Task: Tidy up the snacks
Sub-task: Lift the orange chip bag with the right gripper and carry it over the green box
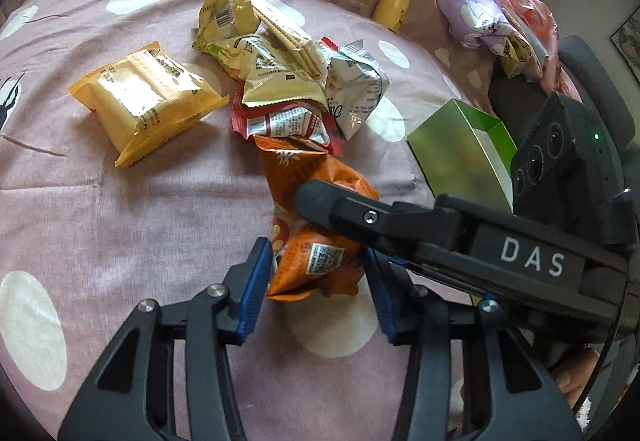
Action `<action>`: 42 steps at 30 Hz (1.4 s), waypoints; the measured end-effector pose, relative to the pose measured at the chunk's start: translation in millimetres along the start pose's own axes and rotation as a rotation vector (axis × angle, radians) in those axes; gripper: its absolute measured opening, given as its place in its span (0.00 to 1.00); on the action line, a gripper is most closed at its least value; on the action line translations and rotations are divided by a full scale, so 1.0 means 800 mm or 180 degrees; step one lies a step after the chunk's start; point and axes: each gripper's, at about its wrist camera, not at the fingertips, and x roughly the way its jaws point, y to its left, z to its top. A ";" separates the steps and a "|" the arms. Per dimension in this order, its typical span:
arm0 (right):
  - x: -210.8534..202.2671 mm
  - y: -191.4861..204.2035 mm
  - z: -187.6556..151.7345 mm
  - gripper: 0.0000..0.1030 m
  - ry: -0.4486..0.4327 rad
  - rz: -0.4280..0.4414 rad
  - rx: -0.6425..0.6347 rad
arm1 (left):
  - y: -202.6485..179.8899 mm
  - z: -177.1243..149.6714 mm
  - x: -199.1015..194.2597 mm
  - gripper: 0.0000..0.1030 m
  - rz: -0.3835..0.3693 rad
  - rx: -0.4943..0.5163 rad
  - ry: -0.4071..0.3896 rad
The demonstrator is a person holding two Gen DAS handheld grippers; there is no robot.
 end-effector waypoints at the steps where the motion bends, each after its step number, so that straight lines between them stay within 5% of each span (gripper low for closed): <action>1: -0.004 0.003 -0.001 0.43 -0.0042 -0.0016 -0.0023 | -0.002 -0.001 -0.002 0.45 -0.0025 0.0025 -0.0041; 16: -0.198 0.033 -0.011 0.43 -0.1385 0.0028 -0.0495 | -0.134 0.011 -0.073 0.45 -0.0621 0.0762 -0.0968; 24: -0.254 0.011 -0.012 0.43 -0.1797 -0.0154 -0.0394 | -0.195 0.029 -0.068 0.45 -0.0942 0.1108 -0.0846; 42: -0.287 -0.093 0.004 0.43 -0.1868 -0.0378 0.0302 | -0.276 0.033 0.011 0.45 -0.1170 0.1487 -0.0268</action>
